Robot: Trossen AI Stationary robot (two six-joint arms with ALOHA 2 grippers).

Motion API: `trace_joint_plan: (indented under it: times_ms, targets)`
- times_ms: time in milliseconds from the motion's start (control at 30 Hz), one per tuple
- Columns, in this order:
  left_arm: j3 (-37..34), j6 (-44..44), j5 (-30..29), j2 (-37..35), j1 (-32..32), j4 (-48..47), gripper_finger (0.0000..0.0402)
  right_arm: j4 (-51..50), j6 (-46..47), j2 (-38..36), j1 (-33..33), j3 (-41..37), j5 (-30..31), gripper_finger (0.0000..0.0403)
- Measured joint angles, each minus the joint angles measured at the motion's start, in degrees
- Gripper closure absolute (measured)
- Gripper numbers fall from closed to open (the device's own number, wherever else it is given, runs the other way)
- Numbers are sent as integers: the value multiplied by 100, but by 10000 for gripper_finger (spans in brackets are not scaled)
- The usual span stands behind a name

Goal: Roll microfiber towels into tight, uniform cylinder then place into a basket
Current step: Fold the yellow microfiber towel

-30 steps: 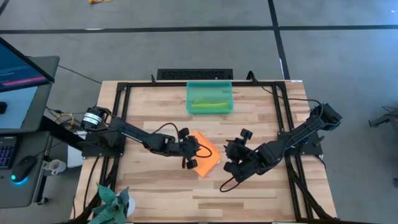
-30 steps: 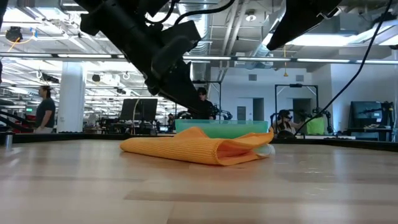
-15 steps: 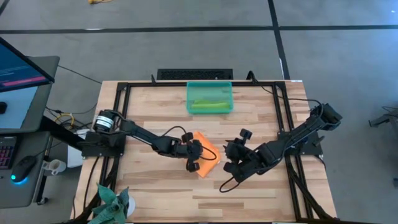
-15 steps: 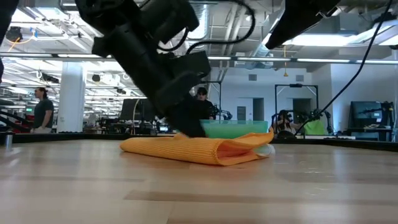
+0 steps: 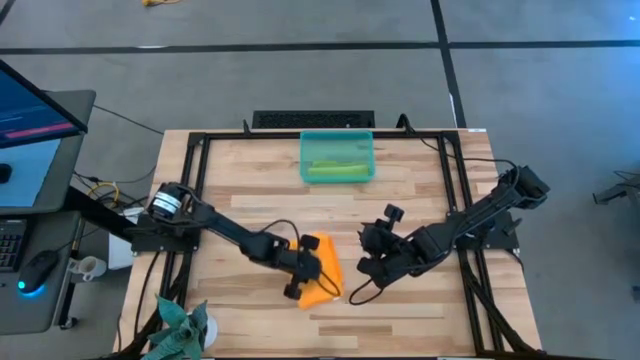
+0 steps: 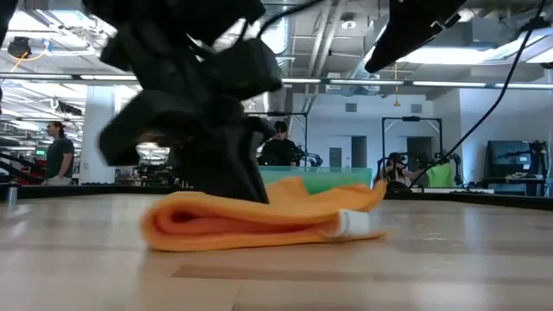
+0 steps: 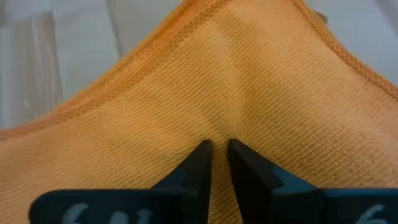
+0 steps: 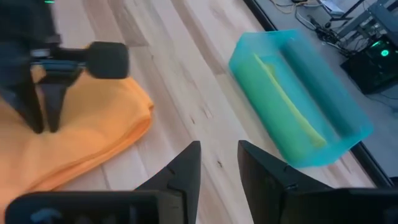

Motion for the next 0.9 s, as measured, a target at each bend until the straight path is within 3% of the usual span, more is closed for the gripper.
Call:
trace_joint_plan:
  times_ms: [200,500,700,900]
  targets:
    - [592,268,-1024,-139,-355,-726,351,175,142,0,-146,0,-207,274]
    - [1143,-927,-1856,-166,-727,-3284,351,1216,56,0,-613,-211,-917,274]
    - [1135,-1628,-2761,-347,-1020,-4360,351,2427,-428,7,-1116,-693,-2017,285]
    - [1137,-1978,-3062,-658,-1264,-4520,351,4092,-944,7,-1524,-1212,-3251,293]
